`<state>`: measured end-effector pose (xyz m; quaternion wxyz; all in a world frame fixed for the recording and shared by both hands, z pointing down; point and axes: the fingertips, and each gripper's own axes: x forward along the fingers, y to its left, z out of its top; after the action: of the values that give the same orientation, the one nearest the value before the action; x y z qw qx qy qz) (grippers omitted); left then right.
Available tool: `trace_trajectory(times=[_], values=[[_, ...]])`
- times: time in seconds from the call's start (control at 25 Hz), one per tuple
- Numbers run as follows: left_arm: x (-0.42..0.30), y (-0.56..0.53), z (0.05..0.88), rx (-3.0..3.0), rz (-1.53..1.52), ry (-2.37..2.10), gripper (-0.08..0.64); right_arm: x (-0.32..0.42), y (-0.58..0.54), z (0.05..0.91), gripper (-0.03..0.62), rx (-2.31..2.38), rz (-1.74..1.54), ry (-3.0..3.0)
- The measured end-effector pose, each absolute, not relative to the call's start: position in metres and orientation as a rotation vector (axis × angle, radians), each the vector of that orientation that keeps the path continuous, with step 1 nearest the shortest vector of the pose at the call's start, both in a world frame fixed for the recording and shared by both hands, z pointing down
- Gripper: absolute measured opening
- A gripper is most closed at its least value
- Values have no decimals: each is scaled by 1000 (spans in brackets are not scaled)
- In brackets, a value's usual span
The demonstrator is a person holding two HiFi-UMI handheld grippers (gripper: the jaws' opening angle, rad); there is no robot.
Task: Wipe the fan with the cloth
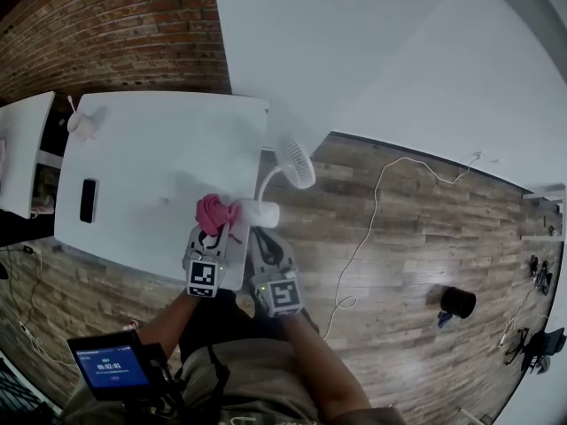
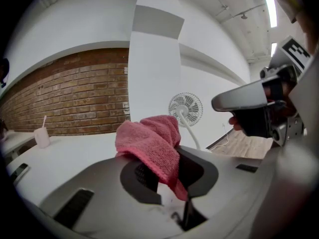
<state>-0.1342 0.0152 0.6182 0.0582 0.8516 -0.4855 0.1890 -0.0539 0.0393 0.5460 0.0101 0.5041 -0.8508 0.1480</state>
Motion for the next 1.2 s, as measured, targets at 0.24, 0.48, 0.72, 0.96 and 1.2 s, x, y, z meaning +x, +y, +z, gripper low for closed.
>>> trace_trajectory(times=[0.24,0.48,0.72,0.96,1.2], values=[[-108,26,605,2677,592,-1434,74,-86,39,537,323,1312,466,-2795],[-79,51,580,2781,595,-1335,74,-94,40,554,347,1198,507,-2776],[-81,54,585,2727,602,-1336,75,-110,50,552,205,1091,424,-2786],[-75,58,588,2693,514,-1295,87,-94,44,551,103,1216,410,-2743],[-81,60,587,2666,483,-1273,91,-42,21,552,97,1486,482,-2676]])
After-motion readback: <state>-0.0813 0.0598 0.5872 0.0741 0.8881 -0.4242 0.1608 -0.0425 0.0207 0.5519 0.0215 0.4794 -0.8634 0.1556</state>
